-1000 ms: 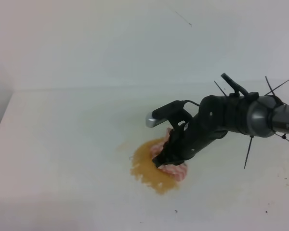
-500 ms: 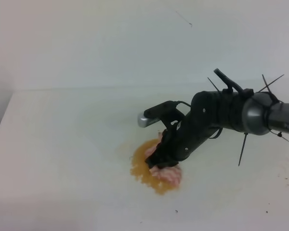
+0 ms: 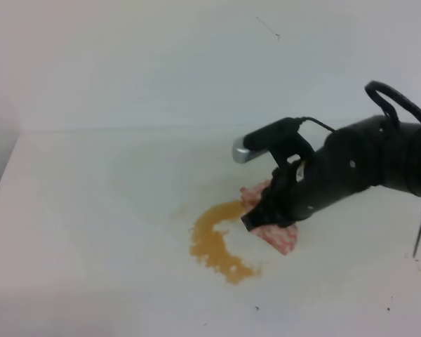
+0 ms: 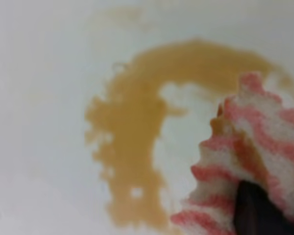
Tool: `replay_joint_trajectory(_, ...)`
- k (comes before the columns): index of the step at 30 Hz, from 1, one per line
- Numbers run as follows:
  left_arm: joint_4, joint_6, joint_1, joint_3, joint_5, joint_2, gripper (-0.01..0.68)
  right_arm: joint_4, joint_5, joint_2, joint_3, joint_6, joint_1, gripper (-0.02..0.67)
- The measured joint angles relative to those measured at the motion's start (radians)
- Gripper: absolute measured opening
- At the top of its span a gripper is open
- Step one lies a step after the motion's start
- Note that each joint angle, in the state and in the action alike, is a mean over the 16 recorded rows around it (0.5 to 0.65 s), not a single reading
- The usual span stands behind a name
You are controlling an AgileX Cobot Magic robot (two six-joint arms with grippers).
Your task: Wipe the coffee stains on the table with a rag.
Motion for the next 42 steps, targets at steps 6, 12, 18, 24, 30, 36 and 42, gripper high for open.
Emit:
replay_joint_trajectory(6, 0.000, 0.000, 0.000, 0.000, 0.000, 0.000, -0.003, -0.005, -0.103, -0.027, 0.127, 0.044, 0.000, 0.001)
replay_joint_trajectory(12, 0.000, 0.000, 0.000, 0.000, 0.000, 0.000, -0.003, 0.014, -0.139, 0.028, 0.150, 0.053, 0.001, 0.002)
replay_joint_trajectory(18, 0.000, 0.000, 0.000, 0.000, 0.000, 0.000, -0.003, 0.026, -0.110, 0.110, 0.094, 0.050, 0.021, 0.002)
replay_joint_trajectory(24, 0.000, 0.000, 0.000, 0.000, 0.000, 0.000, -0.003, 0.037, -0.074, 0.168, 0.034, 0.048, 0.070, 0.002)
replay_joint_trajectory(30, 0.000, 0.000, 0.000, 0.000, 0.000, 0.000, -0.003, 0.045, -0.051, 0.192, -0.014, 0.045, 0.128, 0.001)
replay_joint_trajectory(36, 0.000, 0.000, 0.000, 0.000, 0.000, 0.000, -0.003, 0.035, -0.016, 0.198, -0.062, 0.044, 0.159, 0.001)
replay_joint_trajectory(42, 0.000, 0.000, 0.000, 0.000, 0.000, 0.000, -0.003, 0.003, 0.032, 0.168, -0.114, 0.038, 0.165, 0.001)
